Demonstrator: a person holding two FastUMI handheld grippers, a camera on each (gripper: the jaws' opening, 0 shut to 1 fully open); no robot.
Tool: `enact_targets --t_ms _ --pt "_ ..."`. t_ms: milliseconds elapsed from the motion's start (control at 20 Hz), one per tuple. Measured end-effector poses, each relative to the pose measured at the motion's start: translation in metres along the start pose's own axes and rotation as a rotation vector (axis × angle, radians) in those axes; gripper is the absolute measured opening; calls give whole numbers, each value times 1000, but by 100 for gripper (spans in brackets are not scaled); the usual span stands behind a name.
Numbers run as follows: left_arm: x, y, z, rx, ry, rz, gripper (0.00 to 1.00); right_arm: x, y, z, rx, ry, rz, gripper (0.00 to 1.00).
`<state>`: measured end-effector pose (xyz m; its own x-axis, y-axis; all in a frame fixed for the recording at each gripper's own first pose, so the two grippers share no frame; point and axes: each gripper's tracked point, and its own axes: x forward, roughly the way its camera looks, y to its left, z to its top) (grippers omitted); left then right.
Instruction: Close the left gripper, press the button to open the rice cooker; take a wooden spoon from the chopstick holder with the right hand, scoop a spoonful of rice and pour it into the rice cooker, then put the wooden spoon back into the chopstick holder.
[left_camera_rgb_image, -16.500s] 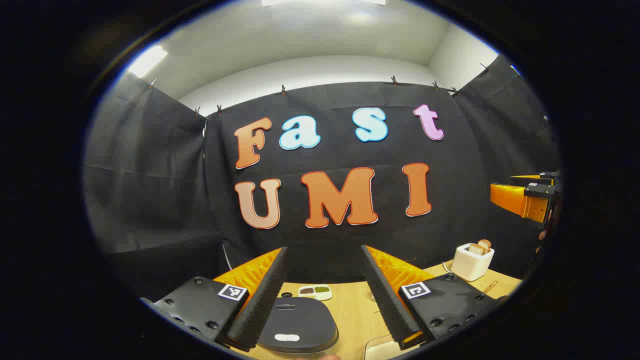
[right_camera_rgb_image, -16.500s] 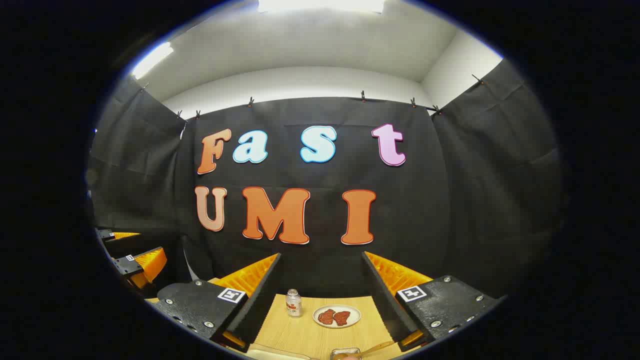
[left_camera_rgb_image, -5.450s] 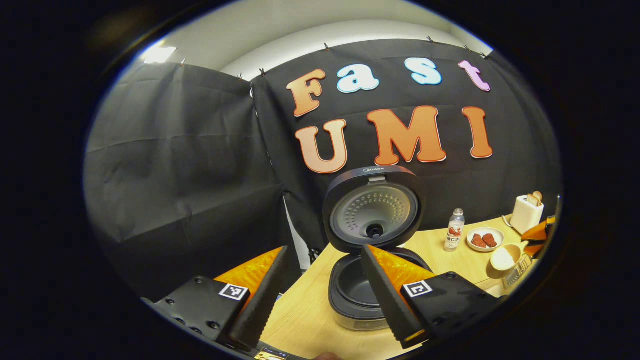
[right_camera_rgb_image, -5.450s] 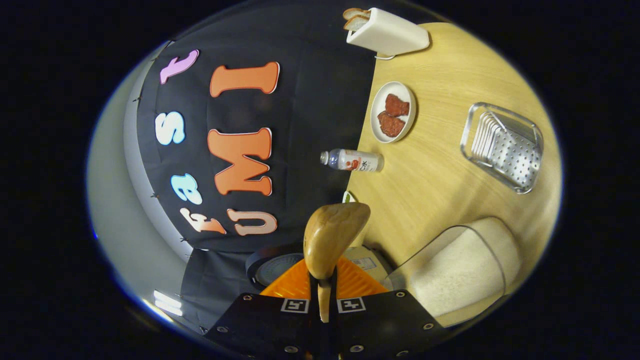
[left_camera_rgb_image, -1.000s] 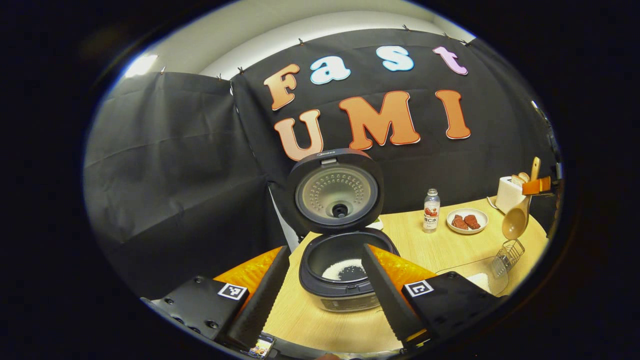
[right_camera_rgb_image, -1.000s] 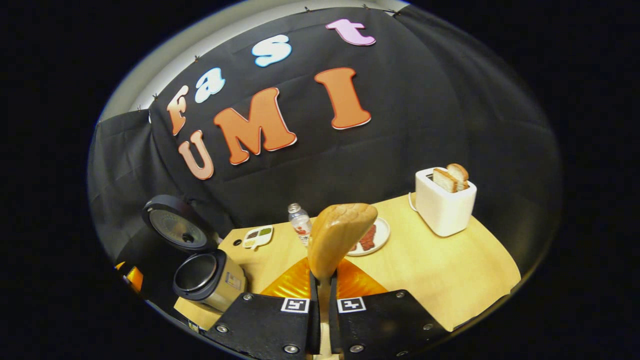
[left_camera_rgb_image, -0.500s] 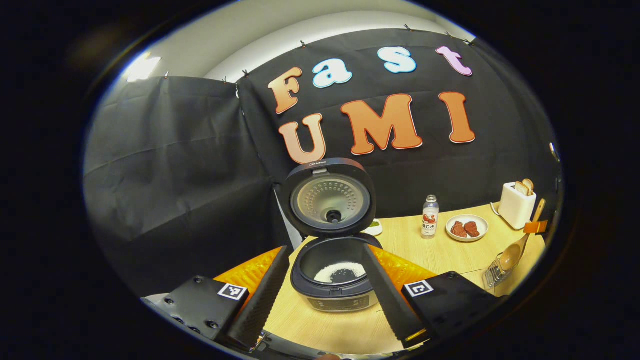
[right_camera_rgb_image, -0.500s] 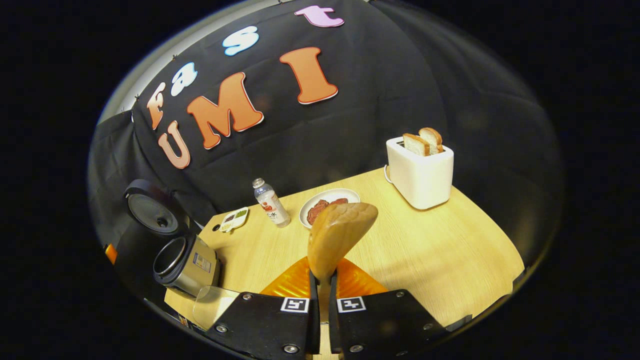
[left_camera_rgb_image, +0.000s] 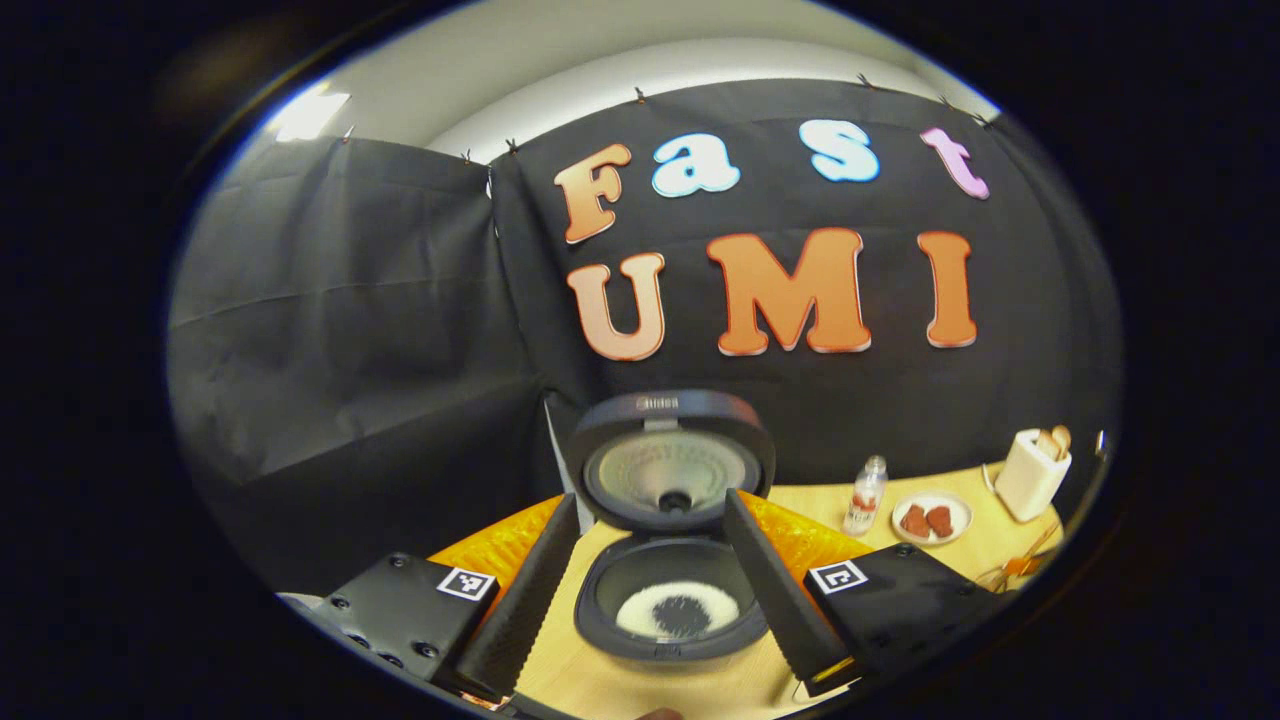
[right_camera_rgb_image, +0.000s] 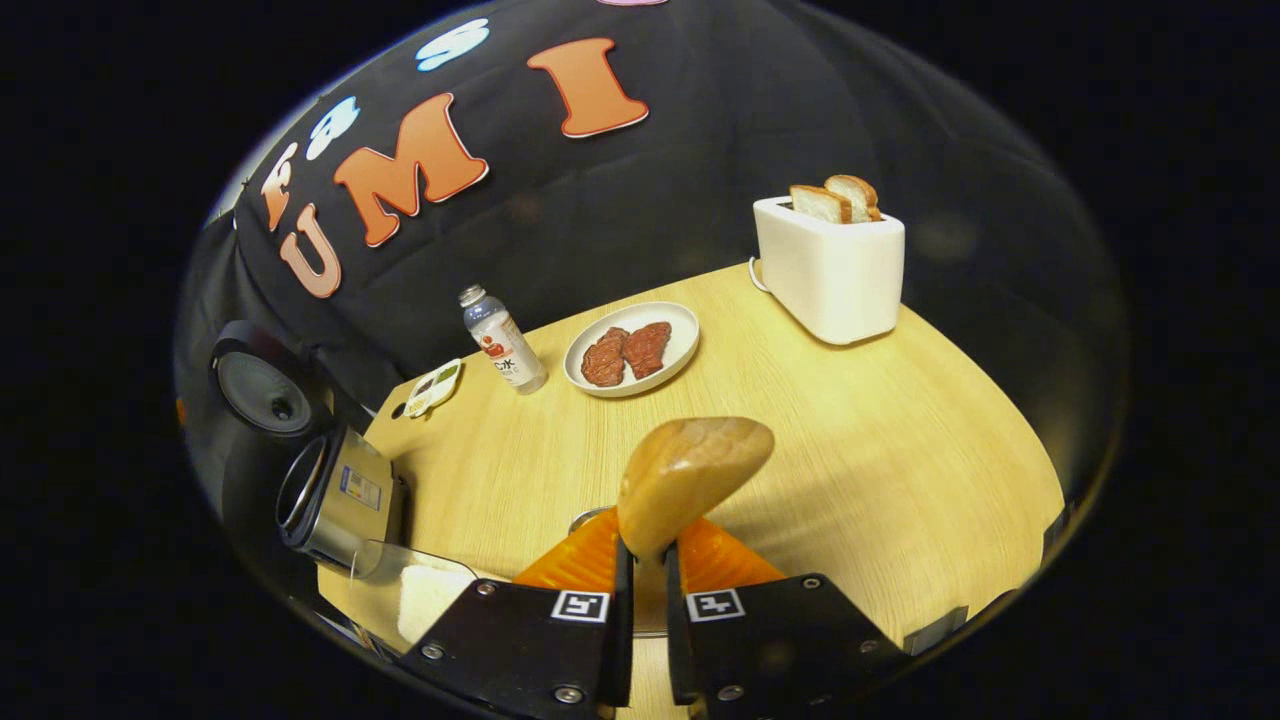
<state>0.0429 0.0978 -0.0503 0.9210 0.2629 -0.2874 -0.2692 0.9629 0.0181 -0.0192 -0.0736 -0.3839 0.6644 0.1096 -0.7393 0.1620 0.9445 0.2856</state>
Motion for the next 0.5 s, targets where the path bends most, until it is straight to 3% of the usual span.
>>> enact_targets --t_ms 150,200,250,350,500 --pt "65 -3 44 -79 9 -56 100 -17 -18 15 -33 -27 -91 27" --pt "87 -12 50 -85 33 -94 91 -25 -22 21 -34 -41 -105 30" --pt "110 -19 51 -83 53 -112 92 -34 -24 28 -38 -56 -116 39" --pt "153 -23 38 -68 138 -108 92 -53 -26 38 -56 -91 -141 56" --pt "191 -16 -1 -34 307 -64 92 -79 -25 57 -61 -149 -164 69"
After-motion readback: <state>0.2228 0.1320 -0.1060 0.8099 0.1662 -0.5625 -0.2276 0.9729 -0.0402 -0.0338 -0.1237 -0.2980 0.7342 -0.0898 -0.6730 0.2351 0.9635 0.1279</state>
